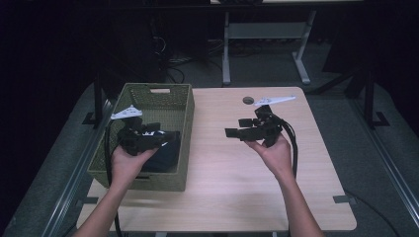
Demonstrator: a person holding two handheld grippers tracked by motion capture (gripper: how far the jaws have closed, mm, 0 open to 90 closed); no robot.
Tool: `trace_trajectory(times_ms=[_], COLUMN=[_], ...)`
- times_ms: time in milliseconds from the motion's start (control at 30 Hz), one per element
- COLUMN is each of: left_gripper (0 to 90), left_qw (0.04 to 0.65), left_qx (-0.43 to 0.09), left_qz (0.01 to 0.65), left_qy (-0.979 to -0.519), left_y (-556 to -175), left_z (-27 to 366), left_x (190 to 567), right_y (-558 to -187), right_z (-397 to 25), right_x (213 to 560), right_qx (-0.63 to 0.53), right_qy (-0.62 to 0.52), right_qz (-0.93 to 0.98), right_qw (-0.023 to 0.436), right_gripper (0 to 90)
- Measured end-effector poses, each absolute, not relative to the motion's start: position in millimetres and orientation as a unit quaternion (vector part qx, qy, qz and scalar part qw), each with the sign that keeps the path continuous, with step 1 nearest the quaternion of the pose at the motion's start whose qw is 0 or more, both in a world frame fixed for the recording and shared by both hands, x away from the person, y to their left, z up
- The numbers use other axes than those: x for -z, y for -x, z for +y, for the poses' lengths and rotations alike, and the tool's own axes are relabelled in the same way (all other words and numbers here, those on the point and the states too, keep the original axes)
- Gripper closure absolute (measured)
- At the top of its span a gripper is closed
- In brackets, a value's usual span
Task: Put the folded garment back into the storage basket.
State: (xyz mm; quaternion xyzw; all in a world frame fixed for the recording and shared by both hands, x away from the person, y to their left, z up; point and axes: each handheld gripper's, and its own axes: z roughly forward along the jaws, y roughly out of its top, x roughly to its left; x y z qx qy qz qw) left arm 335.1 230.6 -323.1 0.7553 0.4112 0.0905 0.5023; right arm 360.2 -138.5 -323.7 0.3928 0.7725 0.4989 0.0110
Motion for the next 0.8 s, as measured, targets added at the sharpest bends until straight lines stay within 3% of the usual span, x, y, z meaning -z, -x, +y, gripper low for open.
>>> trace_trajectory(times_ms=[800], left_gripper=[19.0], left_qw=[0.496], left_qx=[-0.075], left_qz=[0.363], left_qy=[-0.785], left_y=[-322.0], left_z=[163.3], left_x=[330.6], right_y=[-332.7], right_z=[-218.1], right_x=[323.5], right_qx=[-0.486], right_qy=[-0.437], right_qz=[0.755], right_qw=[0.053], right_gripper=[23.3])
